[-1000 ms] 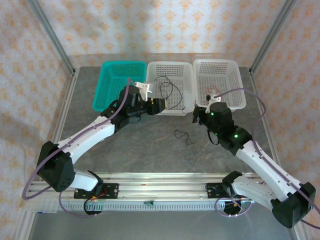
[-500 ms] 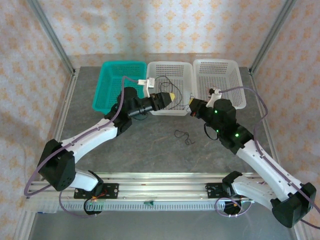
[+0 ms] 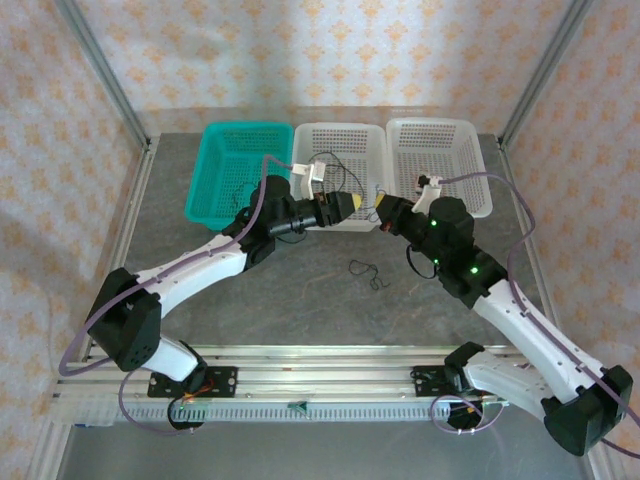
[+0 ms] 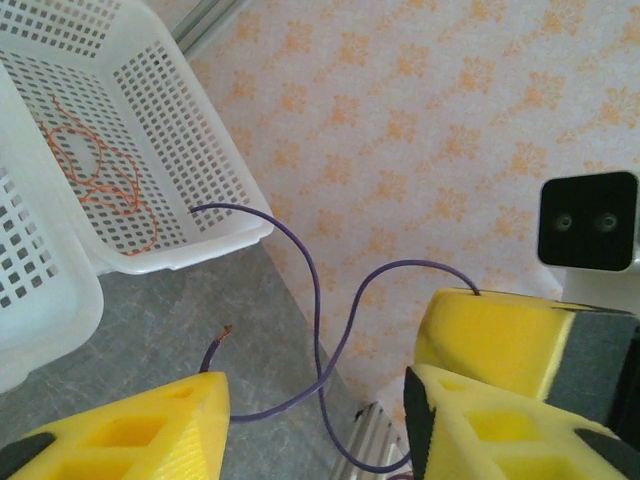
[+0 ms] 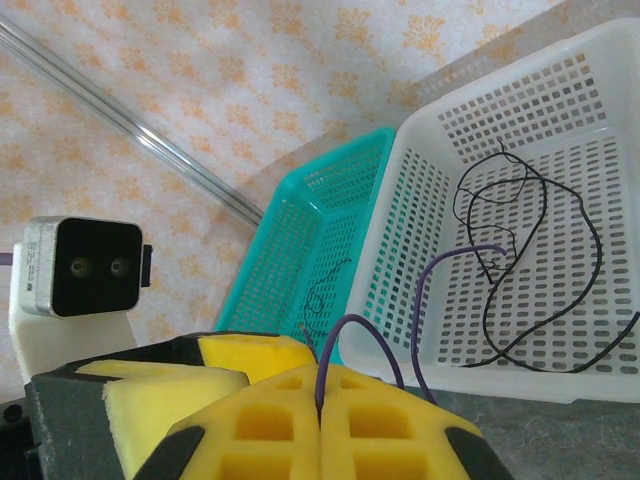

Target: Untangle the cables

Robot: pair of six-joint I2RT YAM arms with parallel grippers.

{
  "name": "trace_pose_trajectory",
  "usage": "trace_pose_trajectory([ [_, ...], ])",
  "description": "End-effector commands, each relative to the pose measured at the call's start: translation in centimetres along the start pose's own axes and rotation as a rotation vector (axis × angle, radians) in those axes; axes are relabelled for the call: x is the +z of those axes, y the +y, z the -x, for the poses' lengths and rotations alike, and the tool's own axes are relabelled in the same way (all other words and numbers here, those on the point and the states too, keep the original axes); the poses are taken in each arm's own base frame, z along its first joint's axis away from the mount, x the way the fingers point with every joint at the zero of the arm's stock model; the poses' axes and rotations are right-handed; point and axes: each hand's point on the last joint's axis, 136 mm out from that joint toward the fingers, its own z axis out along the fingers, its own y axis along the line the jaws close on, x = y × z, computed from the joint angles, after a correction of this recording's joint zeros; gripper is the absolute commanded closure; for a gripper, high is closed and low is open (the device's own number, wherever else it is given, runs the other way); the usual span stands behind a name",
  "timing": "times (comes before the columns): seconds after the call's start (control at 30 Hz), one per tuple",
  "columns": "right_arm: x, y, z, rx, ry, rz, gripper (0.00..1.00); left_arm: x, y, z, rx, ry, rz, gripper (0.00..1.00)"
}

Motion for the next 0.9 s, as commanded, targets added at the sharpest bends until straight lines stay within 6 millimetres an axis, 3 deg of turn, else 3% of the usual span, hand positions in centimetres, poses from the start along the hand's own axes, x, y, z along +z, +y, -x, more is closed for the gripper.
trace_pose_trajectory([
  [0.0,-1.2,1.7,2.1,0.001,-0.067,0.045,1.0,0.3,-0.2,1.0,0.023,-0.031,0.013,0.42],
  [0.23,-2.1,1.6,2.8,-0.005,-0.104,0.032,1.0,0.3,-0.1,1.3,0.025,-0.046,0.021,0.33],
  [0.4,-1.8,2.0,2.4,0.0,-0.084,0.058,1.0,0.6,-0.6,1.5,0.026,-0.045,-0.005,0.48],
  [0.6,-1.5,2.4,2.4,0.012,-0.077,0.077,1.0,0.8,-1.1,1.6,0.019,-0.044,-0.036,0.59],
  [0.8,-1.2,2.0,2.0,0.007,-0.058,0.063,1.0,0.7,-1.7,1.9,0.059,-0.038,-0.03,1.0],
  [0.87,-1.3,1.5,1.9,0.002,-0.057,0.041,1.0,0.4,-1.6,2.4,0.102,-0.036,0.019,1.0],
])
